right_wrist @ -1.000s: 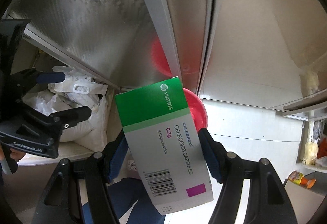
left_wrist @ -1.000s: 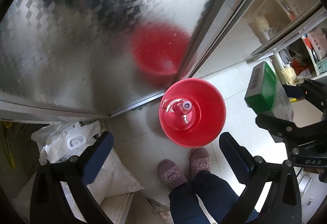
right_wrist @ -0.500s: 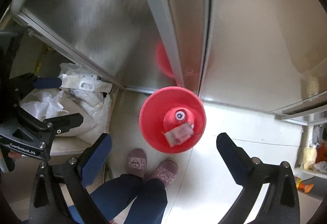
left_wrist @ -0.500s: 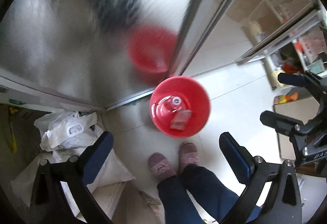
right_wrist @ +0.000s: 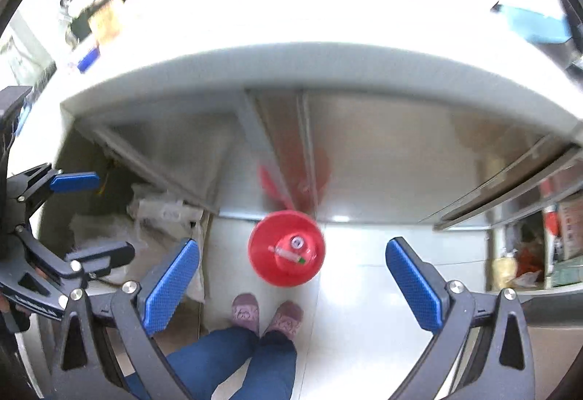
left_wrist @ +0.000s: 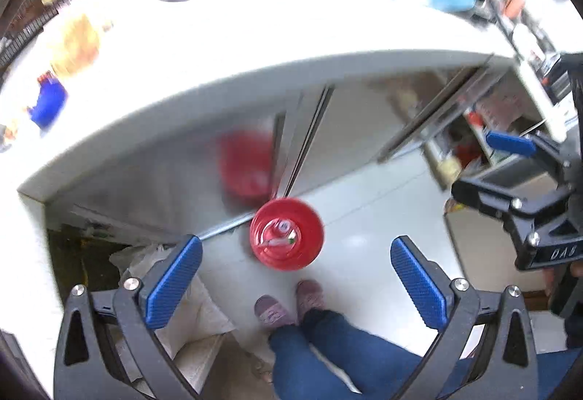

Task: Collect trash
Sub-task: 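Raise both tools back toward the counter items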

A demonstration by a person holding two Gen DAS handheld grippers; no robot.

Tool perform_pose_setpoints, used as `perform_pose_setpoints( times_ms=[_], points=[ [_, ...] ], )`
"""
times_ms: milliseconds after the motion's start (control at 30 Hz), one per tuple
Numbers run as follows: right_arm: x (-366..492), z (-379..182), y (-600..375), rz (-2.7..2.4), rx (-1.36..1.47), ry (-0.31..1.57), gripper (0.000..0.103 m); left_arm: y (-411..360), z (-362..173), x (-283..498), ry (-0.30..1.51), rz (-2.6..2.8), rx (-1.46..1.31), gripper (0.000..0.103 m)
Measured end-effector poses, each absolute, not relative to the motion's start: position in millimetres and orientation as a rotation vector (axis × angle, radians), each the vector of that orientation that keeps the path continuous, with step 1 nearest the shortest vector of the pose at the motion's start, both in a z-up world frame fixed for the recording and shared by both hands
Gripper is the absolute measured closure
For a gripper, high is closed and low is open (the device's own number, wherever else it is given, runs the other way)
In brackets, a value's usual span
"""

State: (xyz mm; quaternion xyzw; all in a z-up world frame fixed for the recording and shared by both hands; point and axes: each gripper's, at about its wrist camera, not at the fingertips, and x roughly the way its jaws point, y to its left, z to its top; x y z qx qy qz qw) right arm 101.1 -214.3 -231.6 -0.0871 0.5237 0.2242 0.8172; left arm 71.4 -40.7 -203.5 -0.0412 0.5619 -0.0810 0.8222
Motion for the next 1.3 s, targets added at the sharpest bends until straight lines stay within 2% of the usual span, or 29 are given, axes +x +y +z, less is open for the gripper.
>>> perform_pose_setpoints(
  times_ms=[267, 533, 933, 1300],
  points=[
    [79, -136, -222, 0.489, -0.234, 0.918, 0.001, -49, -120, 71, 1.092, -0.161, -0.068, 0.000],
    [83, -95, -216, 0.522, -0.266, 0.811, 0.001, -53, -73, 77, 1.036, -0.178, -0.041, 0.000],
    [110, -67, -176, 0.557, -0.286, 0.801, 0.001, 2, -53, 105, 1.012, -0.126, -0.052, 0.000],
    [150, -62, -89, 0.618, -0.301, 0.820, 0.001, 86, -51, 139, 0.990, -0.050, -0.030, 0.001]
  ],
)
